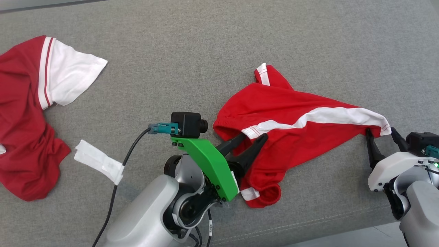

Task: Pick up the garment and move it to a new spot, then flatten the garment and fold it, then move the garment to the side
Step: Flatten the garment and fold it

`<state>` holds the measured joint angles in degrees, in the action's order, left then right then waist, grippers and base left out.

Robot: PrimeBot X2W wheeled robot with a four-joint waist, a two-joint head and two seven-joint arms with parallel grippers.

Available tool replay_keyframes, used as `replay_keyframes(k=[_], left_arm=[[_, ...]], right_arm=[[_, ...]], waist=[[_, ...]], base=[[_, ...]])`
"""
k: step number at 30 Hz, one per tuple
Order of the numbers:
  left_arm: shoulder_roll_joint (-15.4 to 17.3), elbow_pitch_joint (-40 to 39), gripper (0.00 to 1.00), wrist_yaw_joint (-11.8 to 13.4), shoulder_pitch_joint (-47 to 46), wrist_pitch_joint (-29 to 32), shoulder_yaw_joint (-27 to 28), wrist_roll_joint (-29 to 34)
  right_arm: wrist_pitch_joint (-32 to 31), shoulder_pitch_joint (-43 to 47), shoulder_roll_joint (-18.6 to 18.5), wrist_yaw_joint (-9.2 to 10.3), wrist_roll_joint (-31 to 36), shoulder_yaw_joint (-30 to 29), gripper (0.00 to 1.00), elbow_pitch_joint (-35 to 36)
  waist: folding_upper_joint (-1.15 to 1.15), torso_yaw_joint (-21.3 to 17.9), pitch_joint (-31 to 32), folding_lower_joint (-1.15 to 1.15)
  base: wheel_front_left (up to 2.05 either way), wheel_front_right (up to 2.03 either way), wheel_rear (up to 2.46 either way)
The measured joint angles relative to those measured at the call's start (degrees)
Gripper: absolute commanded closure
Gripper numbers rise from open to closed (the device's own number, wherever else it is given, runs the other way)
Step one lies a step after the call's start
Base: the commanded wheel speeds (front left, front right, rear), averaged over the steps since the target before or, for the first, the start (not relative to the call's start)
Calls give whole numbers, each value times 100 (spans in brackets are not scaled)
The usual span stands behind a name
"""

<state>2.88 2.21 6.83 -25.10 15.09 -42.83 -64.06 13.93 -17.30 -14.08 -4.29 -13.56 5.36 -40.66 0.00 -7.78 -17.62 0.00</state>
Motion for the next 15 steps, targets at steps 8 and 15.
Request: replay_keyframes(k=[8,15], left_arm=[[0,203,100,25,-94,-56,-79,-114],[0,287,100,30,-219,-143,-165,-247]], right_arm=[[16,-41,21,-25,1,16,0,-68],[16,-113,18,-43,49,31,0,-78]], waist=[[0,-74,-20,0],[0,-90,-8,0]], base=[[0,0,0],[0,0,0]])
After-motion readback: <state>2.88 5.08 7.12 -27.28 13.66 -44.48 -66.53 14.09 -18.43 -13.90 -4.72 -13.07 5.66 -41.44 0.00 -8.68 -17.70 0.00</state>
